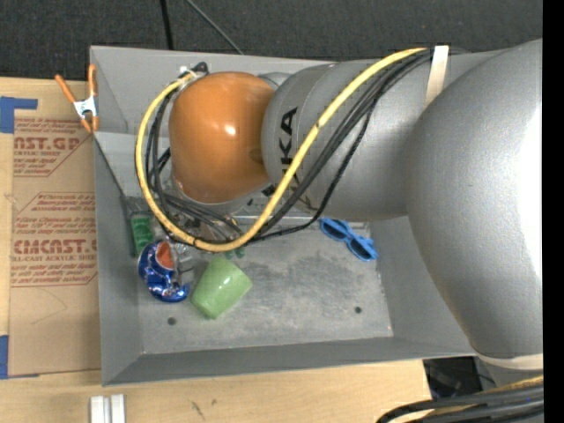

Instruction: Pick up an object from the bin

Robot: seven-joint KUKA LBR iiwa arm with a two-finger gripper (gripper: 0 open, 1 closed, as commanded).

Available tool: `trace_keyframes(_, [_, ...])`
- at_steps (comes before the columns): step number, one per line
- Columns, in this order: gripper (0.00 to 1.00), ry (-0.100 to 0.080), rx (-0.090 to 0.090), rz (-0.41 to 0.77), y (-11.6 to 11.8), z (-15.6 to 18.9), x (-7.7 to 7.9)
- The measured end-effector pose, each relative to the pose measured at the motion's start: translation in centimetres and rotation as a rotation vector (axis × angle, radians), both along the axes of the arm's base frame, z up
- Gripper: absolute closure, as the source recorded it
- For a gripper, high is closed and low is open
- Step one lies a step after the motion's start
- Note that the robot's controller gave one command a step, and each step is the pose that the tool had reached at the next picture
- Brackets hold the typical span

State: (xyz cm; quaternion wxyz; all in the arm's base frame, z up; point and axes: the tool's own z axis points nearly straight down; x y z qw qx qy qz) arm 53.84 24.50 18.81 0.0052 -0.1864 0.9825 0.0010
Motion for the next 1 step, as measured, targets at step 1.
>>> trace_keyframes(1, [1.0, -0.003, 0.0, 0.066, -2.41, 17.94, -0.53])
